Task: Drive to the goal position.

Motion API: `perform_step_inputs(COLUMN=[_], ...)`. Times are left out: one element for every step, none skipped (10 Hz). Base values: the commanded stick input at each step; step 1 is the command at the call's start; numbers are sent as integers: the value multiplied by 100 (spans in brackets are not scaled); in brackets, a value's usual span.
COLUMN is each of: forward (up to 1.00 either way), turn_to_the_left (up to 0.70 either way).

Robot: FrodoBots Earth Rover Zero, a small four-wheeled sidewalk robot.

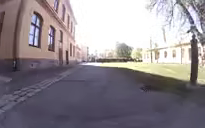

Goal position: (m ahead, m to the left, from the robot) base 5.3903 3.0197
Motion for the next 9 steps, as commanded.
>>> perform_step_inputs(forward=[100,100,100,100,100,100,100,100,100], turn_to_the_left=[0,0,0,0,0,0,25,34,31])
